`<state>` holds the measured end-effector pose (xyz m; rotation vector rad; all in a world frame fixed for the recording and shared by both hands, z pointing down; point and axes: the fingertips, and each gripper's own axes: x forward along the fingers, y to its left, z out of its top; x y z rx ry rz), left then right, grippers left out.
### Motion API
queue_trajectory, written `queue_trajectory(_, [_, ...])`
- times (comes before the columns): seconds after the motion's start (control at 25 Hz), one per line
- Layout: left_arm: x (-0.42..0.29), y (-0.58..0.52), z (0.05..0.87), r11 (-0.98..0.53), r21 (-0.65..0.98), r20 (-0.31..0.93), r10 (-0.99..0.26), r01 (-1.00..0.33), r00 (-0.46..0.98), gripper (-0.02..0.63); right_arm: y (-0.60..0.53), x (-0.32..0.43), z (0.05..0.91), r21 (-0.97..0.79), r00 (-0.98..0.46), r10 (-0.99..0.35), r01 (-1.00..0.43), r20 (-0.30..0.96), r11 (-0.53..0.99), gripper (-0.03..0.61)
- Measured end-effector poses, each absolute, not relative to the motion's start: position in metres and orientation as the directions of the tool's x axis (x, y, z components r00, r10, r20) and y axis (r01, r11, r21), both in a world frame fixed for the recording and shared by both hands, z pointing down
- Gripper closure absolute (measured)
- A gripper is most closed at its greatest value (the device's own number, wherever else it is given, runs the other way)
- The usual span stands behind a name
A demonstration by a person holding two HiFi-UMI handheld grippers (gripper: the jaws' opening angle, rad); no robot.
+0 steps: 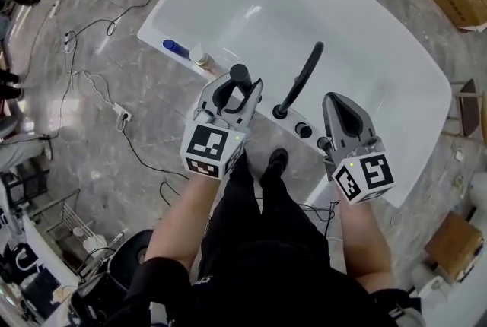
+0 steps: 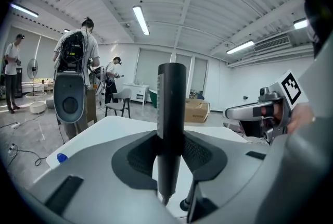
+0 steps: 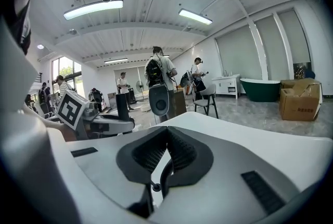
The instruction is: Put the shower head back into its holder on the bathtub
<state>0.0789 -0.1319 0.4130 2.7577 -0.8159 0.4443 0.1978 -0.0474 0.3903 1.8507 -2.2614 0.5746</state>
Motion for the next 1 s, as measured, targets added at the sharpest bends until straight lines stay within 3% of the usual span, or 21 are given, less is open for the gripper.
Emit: queue_trajectory(1.0, [0.099,-0.132,0.648,-0.825,0.148,0.537,-0.396,-0.546,0.745,0.471,-0.041,0.201,0.537,-0.261,-0.256,-0.854,-0.954,0.452,0.148,0.565])
